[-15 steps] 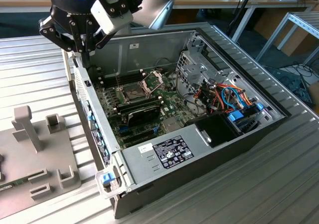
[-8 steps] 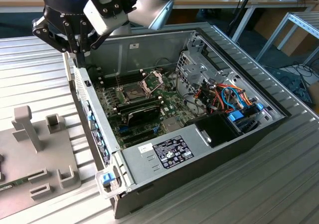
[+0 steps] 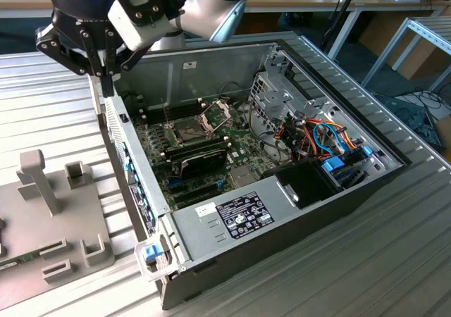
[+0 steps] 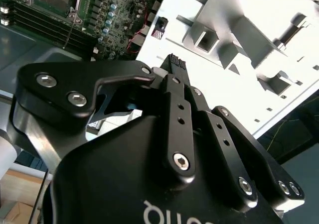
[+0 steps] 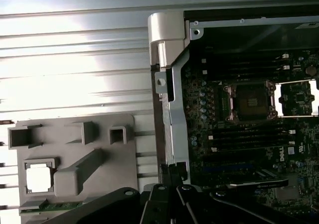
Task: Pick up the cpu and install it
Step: 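Reach for the cpu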
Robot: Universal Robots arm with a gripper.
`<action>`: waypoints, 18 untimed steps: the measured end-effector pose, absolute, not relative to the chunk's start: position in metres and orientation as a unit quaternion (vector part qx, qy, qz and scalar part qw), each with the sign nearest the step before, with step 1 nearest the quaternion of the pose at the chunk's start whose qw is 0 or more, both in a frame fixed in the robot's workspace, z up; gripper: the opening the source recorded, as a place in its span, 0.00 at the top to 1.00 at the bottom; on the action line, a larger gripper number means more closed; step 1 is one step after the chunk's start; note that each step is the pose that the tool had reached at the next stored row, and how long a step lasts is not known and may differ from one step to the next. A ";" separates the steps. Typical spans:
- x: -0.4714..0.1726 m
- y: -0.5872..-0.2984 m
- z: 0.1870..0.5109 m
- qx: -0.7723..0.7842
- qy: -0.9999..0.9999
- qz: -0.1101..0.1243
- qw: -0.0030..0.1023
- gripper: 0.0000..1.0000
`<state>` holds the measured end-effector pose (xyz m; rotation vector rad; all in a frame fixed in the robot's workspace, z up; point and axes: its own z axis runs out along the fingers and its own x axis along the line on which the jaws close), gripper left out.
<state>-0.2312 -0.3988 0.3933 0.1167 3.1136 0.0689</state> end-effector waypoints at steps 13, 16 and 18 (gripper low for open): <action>-0.244 -0.399 0.393 0.037 0.999 0.022 0.012 0.89; -0.244 -0.399 0.393 0.037 0.999 0.022 0.012 0.89; -0.245 -0.399 0.393 0.038 0.999 0.022 0.012 0.89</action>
